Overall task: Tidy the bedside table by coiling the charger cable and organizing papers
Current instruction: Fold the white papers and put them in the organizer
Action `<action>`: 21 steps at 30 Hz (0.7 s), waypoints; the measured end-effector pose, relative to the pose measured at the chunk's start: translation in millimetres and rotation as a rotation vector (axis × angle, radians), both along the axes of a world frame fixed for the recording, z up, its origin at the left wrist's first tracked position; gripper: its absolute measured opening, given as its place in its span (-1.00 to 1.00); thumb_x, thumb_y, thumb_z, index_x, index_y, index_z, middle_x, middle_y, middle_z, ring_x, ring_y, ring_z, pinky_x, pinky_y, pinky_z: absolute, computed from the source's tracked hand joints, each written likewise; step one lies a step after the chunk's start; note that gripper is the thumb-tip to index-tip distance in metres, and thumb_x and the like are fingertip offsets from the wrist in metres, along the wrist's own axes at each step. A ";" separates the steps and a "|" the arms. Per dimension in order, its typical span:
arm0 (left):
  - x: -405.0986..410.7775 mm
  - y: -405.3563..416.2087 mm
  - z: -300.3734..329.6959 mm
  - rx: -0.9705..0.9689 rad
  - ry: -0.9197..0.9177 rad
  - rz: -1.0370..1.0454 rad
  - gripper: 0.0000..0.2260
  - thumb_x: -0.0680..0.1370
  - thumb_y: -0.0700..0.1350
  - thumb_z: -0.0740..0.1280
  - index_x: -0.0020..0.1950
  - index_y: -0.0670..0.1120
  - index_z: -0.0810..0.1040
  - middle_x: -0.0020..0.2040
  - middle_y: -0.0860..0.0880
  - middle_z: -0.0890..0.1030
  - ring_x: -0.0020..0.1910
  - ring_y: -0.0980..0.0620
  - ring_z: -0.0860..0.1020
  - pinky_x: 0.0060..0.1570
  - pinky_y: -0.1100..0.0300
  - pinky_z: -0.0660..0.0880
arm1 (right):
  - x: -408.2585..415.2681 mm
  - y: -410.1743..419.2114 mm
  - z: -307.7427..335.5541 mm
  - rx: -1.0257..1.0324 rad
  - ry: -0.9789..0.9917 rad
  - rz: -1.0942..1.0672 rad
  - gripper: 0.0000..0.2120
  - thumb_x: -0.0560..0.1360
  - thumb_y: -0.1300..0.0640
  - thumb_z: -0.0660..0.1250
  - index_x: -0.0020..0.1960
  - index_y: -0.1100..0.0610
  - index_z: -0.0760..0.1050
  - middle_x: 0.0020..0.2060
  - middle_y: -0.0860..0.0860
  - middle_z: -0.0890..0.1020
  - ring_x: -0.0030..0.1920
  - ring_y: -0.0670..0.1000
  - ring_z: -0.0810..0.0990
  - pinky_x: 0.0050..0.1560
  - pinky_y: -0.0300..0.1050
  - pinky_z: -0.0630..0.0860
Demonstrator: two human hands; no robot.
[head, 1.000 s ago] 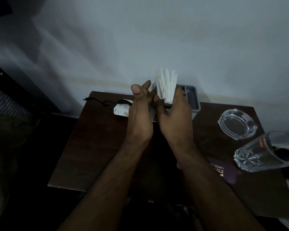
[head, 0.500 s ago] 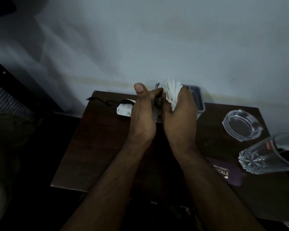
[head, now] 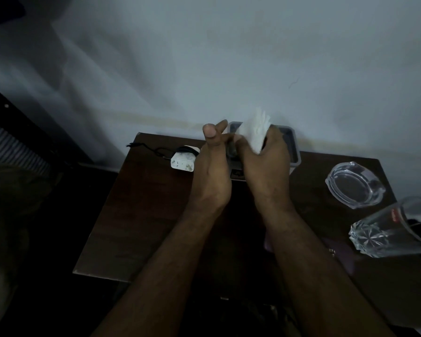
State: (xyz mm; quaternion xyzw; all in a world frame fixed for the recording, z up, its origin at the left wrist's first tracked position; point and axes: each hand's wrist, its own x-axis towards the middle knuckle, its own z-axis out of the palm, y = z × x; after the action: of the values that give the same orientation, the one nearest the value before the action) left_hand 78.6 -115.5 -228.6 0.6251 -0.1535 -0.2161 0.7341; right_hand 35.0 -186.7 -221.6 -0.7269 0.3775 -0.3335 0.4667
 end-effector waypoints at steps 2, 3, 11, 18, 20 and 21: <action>0.3 0.0 -0.9 -0.002 -0.010 -0.001 -0.22 0.48 0.45 -0.14 0.44 0.05 0.49 0.32 0.00 0.62 0.32 0.13 0.57 0.37 0.08 0.47 | 0.3 1.2 -0.5 -0.027 0.004 0.042 -0.61 0.55 0.05 0.45 0.32 0.10 0.47 0.11 -0.04 0.64 0.10 -0.04 0.64 0.13 -0.01 0.60; 1.1 0.3 -2.2 -0.002 -0.012 0.000 -0.22 0.49 0.43 -0.15 0.45 0.03 0.49 0.28 0.01 0.64 0.28 0.16 0.59 0.33 0.13 0.49 | 0.1 1.1 -1.6 -0.049 0.009 0.049 -0.60 0.55 0.06 0.45 0.33 0.09 0.47 0.12 -0.05 0.64 0.12 -0.05 0.63 0.14 -0.01 0.60; 3.9 1.0 4.3 -0.101 -0.006 0.056 -0.28 0.47 0.43 -0.12 0.19 0.06 0.63 0.13 -0.03 0.72 0.20 0.02 0.66 0.30 0.03 0.52 | -0.6 3.1 -9.6 -0.317 0.148 0.187 -0.64 0.61 0.10 0.34 0.40 0.09 0.48 0.19 0.02 0.59 0.21 0.01 0.53 0.19 0.04 0.52; 6.7 3.0 1.2 -0.088 0.053 0.102 -0.36 0.68 0.23 -0.22 0.19 -0.02 0.60 -0.04 0.04 0.76 0.02 0.14 0.71 0.03 0.30 0.59 | -4.0 3.4 -10.8 -0.402 0.265 0.233 -0.54 0.60 0.06 0.33 0.47 0.12 0.44 0.23 0.10 0.54 0.28 0.12 0.48 0.27 0.10 0.47; 6.2 4.9 1.2 -0.071 0.012 0.146 -0.37 0.70 0.20 -0.22 0.16 -0.02 0.60 -0.11 0.12 0.75 -0.08 0.24 0.69 -0.13 0.45 0.54 | -6.0 4.4 -10.3 -0.390 0.263 0.214 -0.51 0.60 0.02 0.36 0.49 0.12 0.42 0.24 0.10 0.50 0.30 0.11 0.46 0.30 0.09 0.48; 6.0 6.1 1.3 -0.069 -0.003 0.157 -0.36 0.69 0.21 -0.21 0.19 -0.05 0.61 -0.08 0.10 0.75 -0.06 0.23 0.69 -0.13 0.45 0.53 | -7.1 4.6 -9.7 -0.383 0.257 0.202 -0.49 0.60 -0.01 0.37 0.50 0.12 0.40 0.24 0.10 0.48 0.30 0.10 0.46 0.29 0.08 0.50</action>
State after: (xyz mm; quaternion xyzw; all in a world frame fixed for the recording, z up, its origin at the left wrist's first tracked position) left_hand 84.6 -109.3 -227.3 0.6100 -0.1122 -0.1516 0.7696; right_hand 27.9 -182.0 -231.4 -0.8727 0.2890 -0.2553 0.2995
